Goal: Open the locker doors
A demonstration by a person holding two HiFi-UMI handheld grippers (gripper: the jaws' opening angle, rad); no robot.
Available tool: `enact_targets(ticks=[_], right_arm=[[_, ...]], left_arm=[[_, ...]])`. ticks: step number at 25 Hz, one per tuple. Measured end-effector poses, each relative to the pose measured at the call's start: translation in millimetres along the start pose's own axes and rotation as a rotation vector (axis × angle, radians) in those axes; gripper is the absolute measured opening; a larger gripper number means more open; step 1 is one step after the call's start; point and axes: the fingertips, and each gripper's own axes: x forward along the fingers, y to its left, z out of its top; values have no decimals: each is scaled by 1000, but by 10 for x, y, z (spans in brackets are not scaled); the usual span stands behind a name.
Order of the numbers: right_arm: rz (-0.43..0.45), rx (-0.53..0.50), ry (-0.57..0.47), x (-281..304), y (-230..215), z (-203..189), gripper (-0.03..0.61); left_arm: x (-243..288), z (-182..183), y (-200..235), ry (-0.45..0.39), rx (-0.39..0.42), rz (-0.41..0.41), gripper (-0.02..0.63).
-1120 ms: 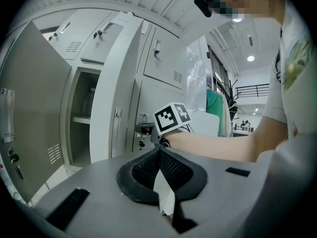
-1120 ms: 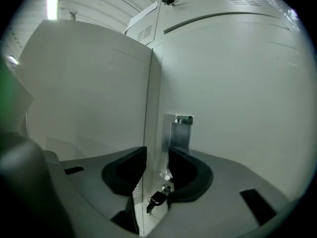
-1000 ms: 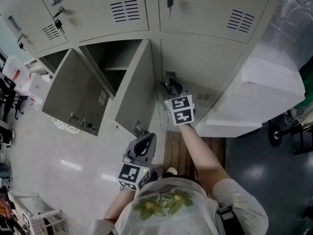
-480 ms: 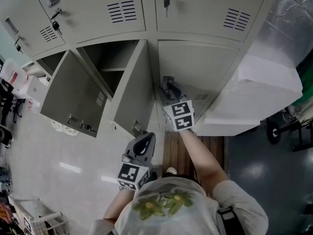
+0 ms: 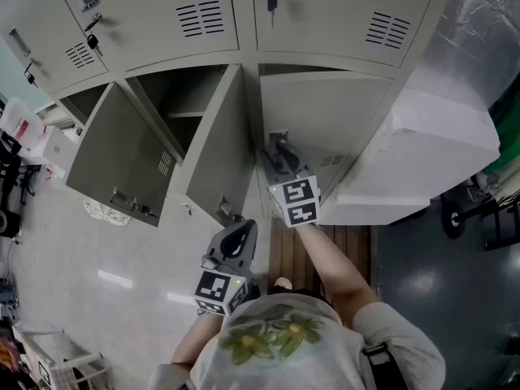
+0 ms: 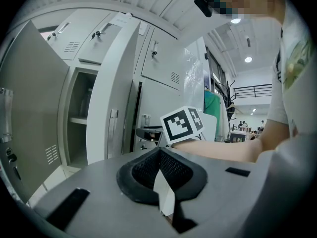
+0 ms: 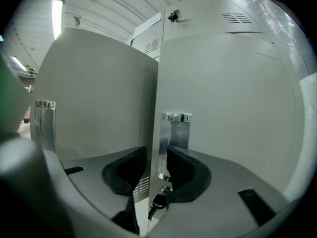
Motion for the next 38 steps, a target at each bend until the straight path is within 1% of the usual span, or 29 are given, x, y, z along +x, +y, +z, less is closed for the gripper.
enact_targets(ticks=[9, 12, 16, 19, 21, 23, 28, 38], right_arm=[[-13, 3, -6, -174, 73, -7, 137], [-23, 9, -9, -237, 88, -14, 137], [-39, 16, -10, -312, 108, -21, 137], [-58, 24, -8, -360, 105, -28, 129], [-64, 31, -7, -385, 101, -31, 121], [-65, 33, -4, -408, 107, -36, 121], [-65, 38, -2, -477, 123, -40, 120], [-38, 62, -9, -731, 144, -96, 120]], left_arm=[[-17, -25, -82, 8, -7, -2, 28], [-41, -52, -102, 22, -7, -1, 28], [-71, -27, -122, 2, 7, 3, 28], [-110, -65, -144, 26, -1, 5, 28], [-127, -39, -149, 8, 7, 9, 28], [-146, -24, -157, -4, 12, 12, 28], [-170, -31, -202, -2, 15, 6, 28], [-174, -52, -322, 8, 10, -11, 28]])
